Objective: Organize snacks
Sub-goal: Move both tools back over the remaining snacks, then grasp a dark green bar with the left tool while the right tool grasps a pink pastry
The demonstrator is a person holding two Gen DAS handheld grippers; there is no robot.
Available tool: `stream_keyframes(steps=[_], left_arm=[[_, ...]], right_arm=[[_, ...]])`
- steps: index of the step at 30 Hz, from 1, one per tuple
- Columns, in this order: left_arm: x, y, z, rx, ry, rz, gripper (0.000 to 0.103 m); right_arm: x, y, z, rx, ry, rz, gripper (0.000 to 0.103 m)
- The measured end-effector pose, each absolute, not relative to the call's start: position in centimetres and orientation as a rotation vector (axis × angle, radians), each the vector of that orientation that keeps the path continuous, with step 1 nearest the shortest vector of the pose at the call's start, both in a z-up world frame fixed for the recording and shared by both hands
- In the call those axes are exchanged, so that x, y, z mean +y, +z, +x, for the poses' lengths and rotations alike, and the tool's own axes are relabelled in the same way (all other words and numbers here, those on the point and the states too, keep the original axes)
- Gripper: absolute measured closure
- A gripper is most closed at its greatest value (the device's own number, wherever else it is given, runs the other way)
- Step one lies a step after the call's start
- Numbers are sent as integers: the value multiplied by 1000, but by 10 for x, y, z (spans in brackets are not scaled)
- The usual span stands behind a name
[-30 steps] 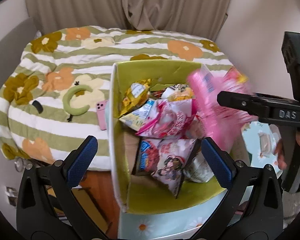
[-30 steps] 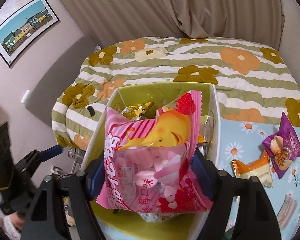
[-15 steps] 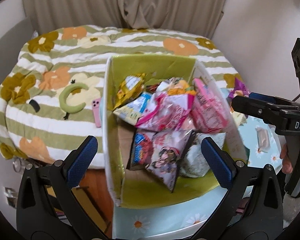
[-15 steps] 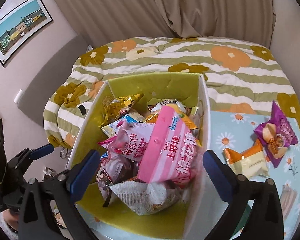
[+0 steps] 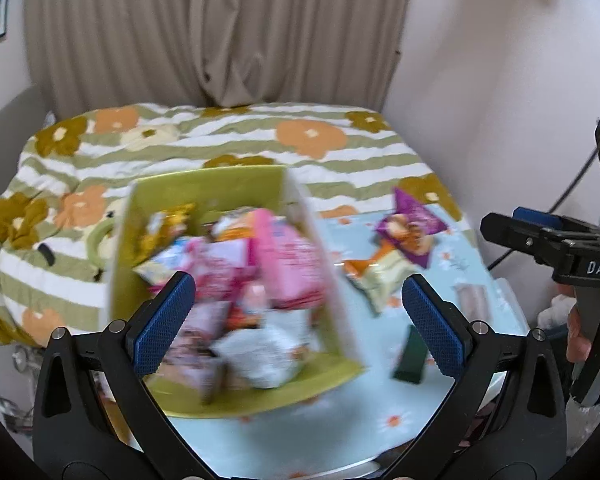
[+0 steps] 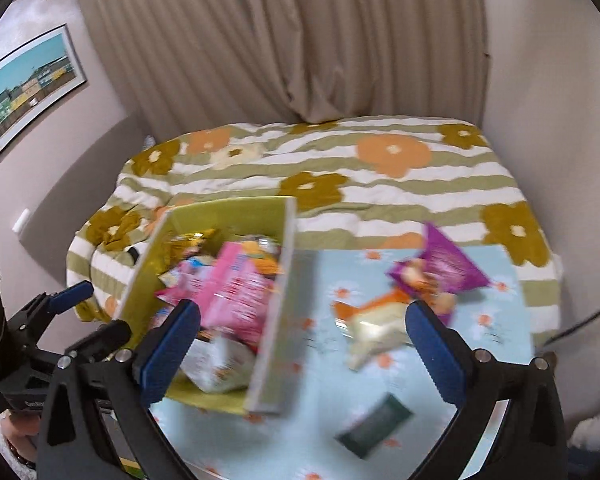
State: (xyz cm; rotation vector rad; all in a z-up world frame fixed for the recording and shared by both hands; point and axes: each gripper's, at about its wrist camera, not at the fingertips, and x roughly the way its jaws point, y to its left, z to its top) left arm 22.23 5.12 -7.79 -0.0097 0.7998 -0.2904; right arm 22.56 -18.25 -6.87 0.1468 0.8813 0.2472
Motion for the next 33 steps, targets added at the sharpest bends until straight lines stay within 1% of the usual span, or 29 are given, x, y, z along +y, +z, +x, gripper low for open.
stream_keyframes(steps=[4,8,13,18,25,29,31,33], left_arm=[[-2,-87,215,829,-331,27,1],[-54,-109,206,866,-351,68,1],[-103,-147,198,930,-393,97,1],[-137,-201,190,1014,-412,148,1],[-153,-266,195,1126,-433,247,15],[-156,-288,203,1153,-456,293,16],[-158,-296,207,1163,-469,310,22],[-159,-303,210,1182,-484,321,26]], right_arm=[[-236,-78,207,897,173,161,1],[-282,-92,192,917,122,170,1],[-330,-123,180,972,99,203,1],[-354,-166,177,1046,96,189,1],[-365,-226,177,1099,88,206,1],[-362,-252,180,1112,68,225,1],[-360,-263,181,1117,60,251,1],[-358,-269,183,1118,42,260,1]])
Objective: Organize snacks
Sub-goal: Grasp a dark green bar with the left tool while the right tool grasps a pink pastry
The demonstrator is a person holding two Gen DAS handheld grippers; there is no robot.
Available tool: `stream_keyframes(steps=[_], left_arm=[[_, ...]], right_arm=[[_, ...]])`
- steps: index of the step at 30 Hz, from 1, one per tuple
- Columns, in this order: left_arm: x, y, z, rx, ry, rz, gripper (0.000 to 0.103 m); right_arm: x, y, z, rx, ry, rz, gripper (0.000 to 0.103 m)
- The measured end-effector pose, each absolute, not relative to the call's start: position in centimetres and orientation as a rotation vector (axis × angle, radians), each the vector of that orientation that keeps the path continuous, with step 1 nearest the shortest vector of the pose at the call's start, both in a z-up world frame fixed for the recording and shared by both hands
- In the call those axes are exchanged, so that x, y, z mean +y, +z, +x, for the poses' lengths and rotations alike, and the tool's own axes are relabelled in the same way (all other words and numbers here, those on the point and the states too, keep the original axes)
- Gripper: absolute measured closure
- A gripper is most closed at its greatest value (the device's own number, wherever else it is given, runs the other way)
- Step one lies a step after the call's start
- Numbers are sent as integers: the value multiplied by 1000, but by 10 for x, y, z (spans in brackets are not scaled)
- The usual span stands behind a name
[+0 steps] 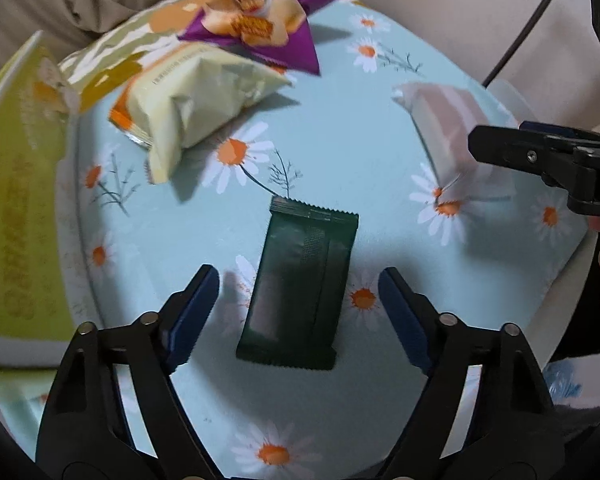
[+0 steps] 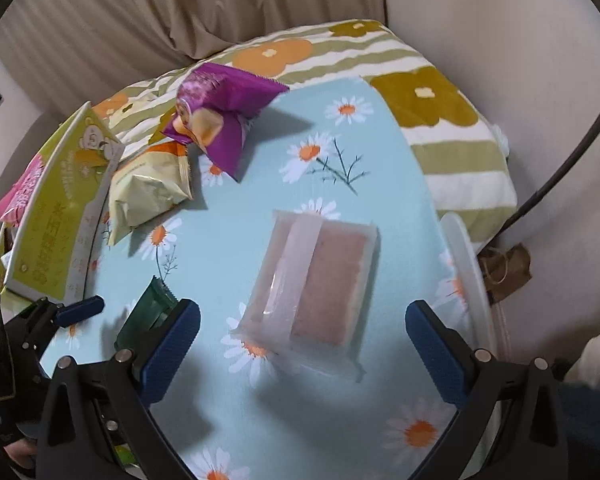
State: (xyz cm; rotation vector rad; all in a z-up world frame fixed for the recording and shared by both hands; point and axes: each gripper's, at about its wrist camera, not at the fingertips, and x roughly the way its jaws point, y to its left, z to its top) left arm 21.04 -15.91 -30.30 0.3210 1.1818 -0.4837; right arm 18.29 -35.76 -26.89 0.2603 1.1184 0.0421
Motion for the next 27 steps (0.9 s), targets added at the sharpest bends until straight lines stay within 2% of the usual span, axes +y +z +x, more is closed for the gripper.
stream_keyframes(steps=[3,9,12,14,16,21,27], left_arm=[[-161,-312,213,1204,-503,334,34],[-163,-314,214,1199,-530,368,35],[-164,-314,214,1194,-541,373,37],[-164,-311,213,1188,-546,374,48],[-167,-310,214,1187,-549,378,58],[-168,-310,213,1182,-551,378,62],[-165,-309,220,1219,-497,300,63]], right_arm=[[-353,-276,185,1127,-9,245,1],[-350,-282,189,1134,-61,270,3],[-346,-288,193,1148,-81,268,16],[-345,-292,196,1154,-95,268,23],[-343,-295,198,1156,-112,258,26],[-337,-299,204,1153,-134,223,28],[-333,-303,210,1147,-158,158,36]])
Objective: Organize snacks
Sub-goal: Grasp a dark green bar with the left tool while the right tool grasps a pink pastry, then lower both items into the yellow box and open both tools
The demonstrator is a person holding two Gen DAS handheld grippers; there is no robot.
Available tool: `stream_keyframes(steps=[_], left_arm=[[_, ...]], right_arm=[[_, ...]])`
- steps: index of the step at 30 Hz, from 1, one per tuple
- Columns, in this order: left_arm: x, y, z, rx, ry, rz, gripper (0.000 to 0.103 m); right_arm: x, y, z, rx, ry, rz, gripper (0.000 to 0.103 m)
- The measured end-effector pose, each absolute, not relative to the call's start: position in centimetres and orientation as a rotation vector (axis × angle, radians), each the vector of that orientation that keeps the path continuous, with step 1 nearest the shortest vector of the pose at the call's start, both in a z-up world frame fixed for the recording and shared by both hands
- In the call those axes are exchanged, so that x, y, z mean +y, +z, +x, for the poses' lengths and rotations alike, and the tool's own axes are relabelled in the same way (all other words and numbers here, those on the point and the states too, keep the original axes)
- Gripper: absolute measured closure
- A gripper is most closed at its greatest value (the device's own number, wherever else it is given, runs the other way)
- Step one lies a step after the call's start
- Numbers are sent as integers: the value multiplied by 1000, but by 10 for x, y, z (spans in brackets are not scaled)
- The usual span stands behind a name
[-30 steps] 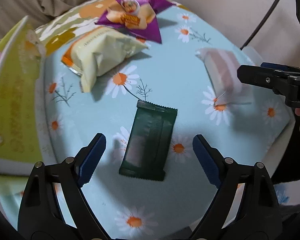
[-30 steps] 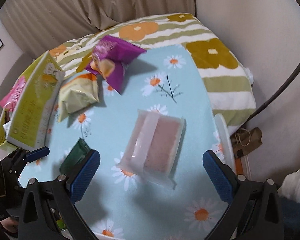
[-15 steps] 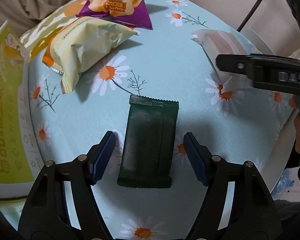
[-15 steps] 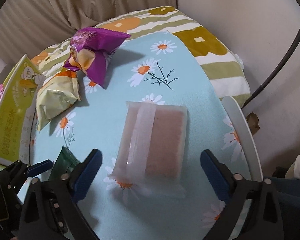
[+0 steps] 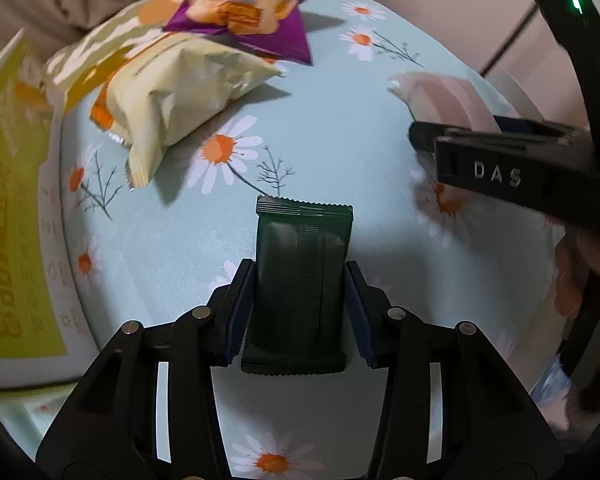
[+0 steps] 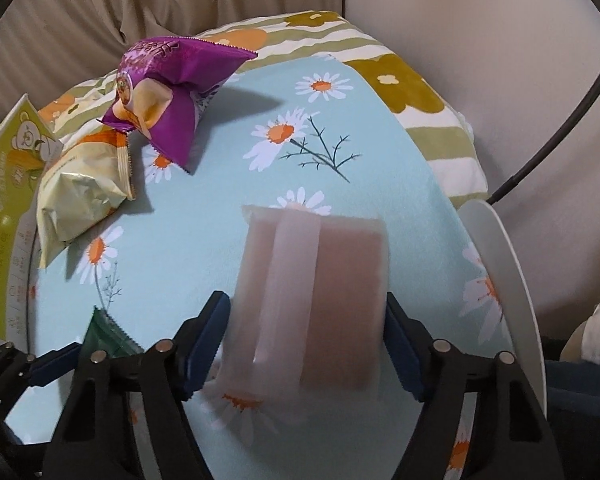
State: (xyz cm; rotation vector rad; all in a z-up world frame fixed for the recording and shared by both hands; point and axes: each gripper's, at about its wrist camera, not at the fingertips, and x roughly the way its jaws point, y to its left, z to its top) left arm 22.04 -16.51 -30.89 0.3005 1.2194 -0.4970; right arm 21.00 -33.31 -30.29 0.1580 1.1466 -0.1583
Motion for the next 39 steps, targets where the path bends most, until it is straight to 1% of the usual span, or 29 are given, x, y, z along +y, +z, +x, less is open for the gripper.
stream_keyframes(steps=[1,2,6,11,15,21,23,28,34,39], left_arm=[[-163,-308,222,1224,-488,274,63],[-162,-308,222,1227,-482,258,63],[-155,-306,221,1235,-459,216,63],[-147,-285,221,1199,-425,184,63],[-140,-250,221,1141,-387,154,63],[-118,-186,215,1029,-306,96,63],[-105,-162,212,994,-267,64,63],[-63,-122,206,917,-187,-4,63],[3,-98,203,882,-112,-36,63],[65,-94,212,892,-80,-37,63]], right_arm=[[-332,-303,212,1142,-158,138,42],[-331,-303,213,1141,-152,121,44],[-330,-303,217,1143,-117,109,45],[-328,-289,216,1121,-75,114,45],[-324,-264,216,1080,-35,100,45],[-311,-202,212,992,52,55,46],[-302,-181,211,963,100,38,46],[-269,-141,215,914,254,25,46],[-201,-111,219,877,414,38,46],[-143,-98,224,863,475,62,46]])
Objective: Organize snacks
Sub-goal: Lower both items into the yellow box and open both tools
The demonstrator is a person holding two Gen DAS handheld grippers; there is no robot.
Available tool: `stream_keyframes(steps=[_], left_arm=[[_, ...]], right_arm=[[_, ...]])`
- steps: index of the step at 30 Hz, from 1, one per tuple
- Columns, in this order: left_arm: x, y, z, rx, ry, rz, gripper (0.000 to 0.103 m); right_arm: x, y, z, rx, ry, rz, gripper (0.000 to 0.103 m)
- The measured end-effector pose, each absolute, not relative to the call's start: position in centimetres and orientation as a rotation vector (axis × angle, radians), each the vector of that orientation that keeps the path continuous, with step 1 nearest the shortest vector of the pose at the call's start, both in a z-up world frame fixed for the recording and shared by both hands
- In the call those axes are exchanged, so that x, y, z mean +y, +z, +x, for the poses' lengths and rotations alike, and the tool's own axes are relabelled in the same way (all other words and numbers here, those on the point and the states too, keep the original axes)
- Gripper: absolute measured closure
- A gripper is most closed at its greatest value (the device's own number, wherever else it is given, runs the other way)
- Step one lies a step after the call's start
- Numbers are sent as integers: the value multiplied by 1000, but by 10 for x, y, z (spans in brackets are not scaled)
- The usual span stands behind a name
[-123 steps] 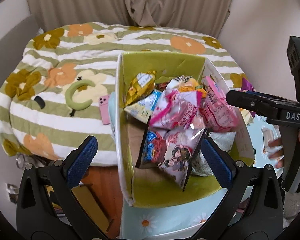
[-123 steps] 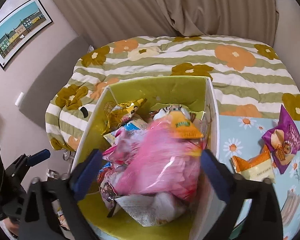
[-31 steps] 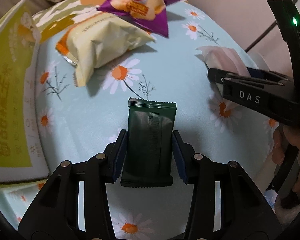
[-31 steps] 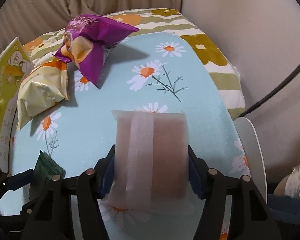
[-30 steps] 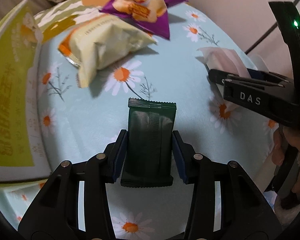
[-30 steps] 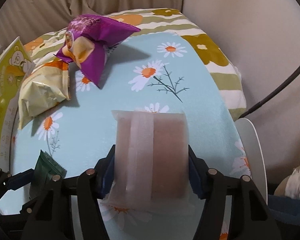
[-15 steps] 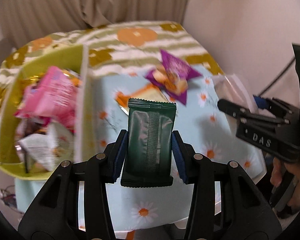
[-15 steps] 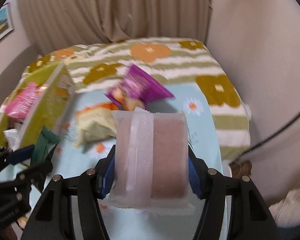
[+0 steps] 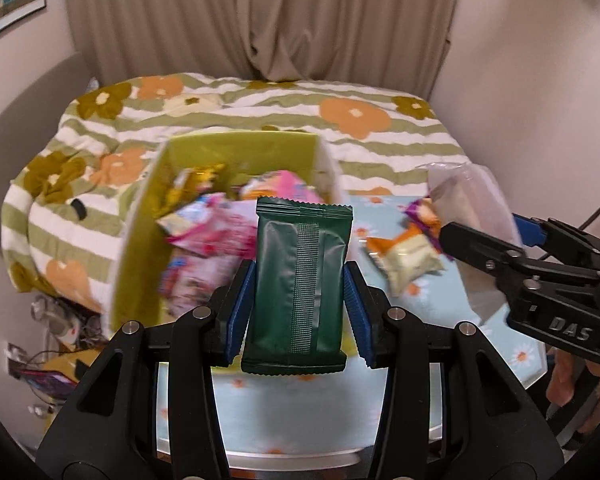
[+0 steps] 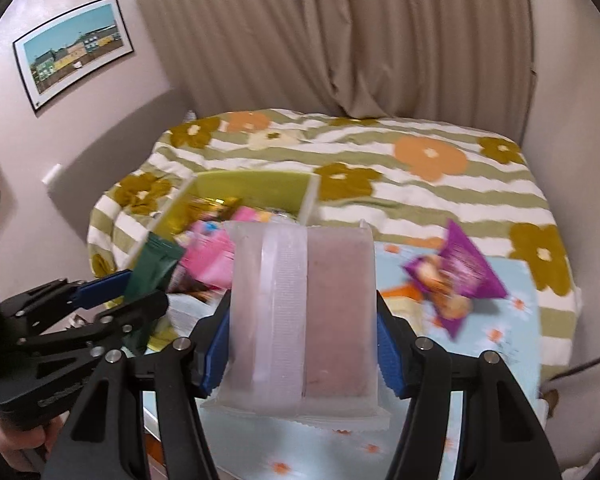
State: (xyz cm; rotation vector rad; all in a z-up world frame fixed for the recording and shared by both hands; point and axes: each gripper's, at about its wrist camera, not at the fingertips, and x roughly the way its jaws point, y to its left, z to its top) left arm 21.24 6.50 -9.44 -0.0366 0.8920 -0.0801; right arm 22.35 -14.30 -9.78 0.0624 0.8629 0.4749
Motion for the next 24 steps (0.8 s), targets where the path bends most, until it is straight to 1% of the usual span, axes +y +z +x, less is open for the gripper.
stream_keyframes(steps=[5,12,14,15,16,17,24], left_arm=[[118,-108,232,923,-85,-26,63],[163,-148,269,979,-141,-12,62],[166,-159,275,1011,-148,21,50],[167,-164,277,1027,-136,48,25],[166,-166,275,1026,-132,63,5],[167,-165,272,1011,-140,65,2],[188,-149,246,970,-169,32,2]], right_arm=[[-92,-97,231,880,486,92,46],[-45,-110,241,921,442,102,45],[-40,-115,244,932,429,107,45],[-39,-116,244,936,423,110,45],[-37,-118,244,942,416,113,45],[-37,-119,244,947,411,117,45],[-33,-116,241,953,395,118,45]])
